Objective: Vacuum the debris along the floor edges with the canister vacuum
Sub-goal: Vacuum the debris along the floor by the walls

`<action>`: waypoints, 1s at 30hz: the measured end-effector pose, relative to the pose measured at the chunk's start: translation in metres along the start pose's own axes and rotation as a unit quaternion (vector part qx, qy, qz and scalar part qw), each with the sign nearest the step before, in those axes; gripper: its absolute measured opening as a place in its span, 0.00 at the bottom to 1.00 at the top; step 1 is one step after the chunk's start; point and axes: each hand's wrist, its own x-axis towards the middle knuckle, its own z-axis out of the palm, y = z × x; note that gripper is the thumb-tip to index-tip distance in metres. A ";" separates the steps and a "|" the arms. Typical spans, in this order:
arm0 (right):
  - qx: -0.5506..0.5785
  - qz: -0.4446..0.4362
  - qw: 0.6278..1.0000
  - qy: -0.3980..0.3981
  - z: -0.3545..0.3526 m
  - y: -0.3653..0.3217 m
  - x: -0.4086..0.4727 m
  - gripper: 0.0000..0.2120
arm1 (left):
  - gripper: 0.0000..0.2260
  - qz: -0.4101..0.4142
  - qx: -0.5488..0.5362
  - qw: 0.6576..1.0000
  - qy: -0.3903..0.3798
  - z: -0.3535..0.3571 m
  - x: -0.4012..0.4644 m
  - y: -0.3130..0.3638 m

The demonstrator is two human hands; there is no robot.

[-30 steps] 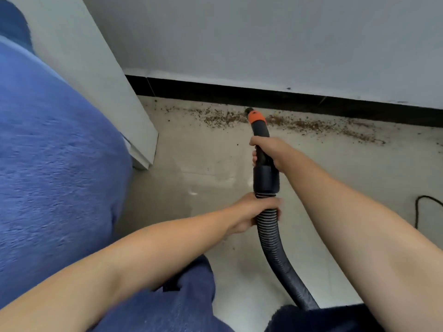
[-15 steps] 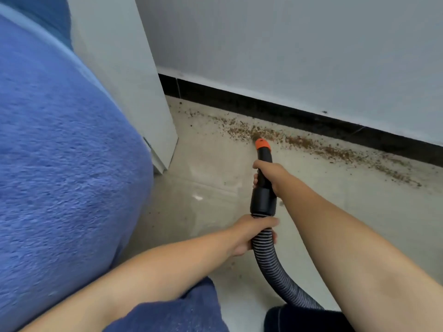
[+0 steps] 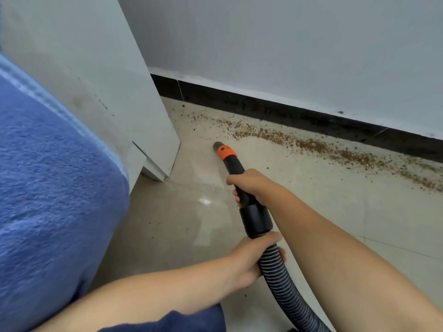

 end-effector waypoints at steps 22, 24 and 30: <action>-0.012 -0.054 0.998 0.014 0.027 -0.086 0.069 0.10 | 0.07 0.100 -0.070 0.984 0.132 -0.017 0.029 0.088; -0.007 -0.056 0.998 0.030 0.020 -0.092 0.077 0.09 | 0.09 0.091 -0.064 0.987 0.116 -0.017 0.035 0.098; -0.032 -0.052 0.998 0.003 0.017 -0.107 0.096 0.07 | 0.09 0.085 -0.072 0.987 0.115 -0.019 0.053 0.115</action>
